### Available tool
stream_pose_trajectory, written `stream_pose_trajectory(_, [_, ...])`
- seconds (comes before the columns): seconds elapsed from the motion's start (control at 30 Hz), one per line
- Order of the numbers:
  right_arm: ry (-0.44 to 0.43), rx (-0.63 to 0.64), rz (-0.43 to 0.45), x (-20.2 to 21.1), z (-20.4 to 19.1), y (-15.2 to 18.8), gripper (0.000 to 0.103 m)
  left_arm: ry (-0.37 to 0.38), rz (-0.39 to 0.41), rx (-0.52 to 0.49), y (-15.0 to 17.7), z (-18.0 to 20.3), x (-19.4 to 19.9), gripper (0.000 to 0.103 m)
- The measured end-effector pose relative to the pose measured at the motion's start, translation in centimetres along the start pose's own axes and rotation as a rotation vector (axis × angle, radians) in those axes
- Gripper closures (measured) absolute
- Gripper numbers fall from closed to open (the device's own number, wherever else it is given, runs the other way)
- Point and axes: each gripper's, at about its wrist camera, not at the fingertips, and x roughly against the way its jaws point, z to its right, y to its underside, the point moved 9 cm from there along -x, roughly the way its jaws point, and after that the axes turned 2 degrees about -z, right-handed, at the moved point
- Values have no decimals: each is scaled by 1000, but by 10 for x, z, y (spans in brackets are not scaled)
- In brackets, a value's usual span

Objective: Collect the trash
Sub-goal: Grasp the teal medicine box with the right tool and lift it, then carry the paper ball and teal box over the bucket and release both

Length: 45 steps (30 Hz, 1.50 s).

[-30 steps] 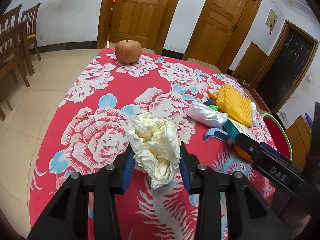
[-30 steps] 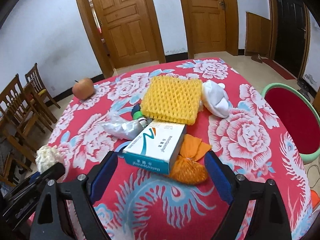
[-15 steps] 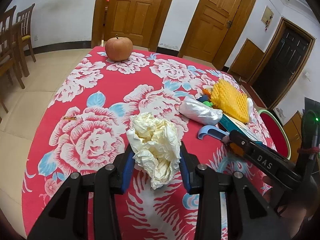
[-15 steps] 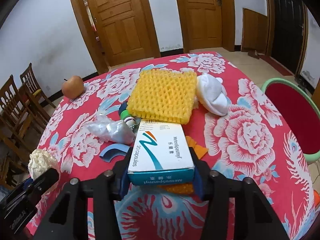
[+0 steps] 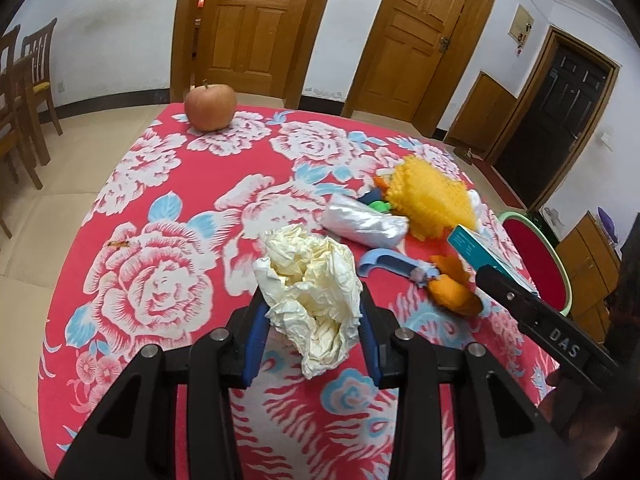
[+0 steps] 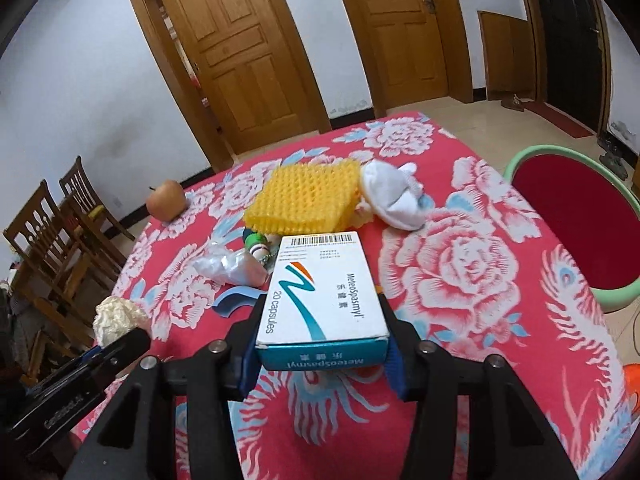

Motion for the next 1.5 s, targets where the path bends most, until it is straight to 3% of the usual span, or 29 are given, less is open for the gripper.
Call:
stream_pose_trajectory(0.37, [34, -18, 66, 46, 37, -14, 50, 45, 7, -65, -8, 42, 9, 63])
stream_pose_trajectory(0.8, [116, -135, 124, 77, 116, -33, 50, 92, -12, -169, -21, 109, 0, 63])
stream_pose_trajectory(1.23, [214, -267, 120, 75, 202, -36, 50, 177, -48, -302, -28, 196, -26, 63])
stream_pose_trajectory(1.5, [252, -342, 95, 53, 247, -36, 49, 193, -65, -352, -33, 227, -46, 63])
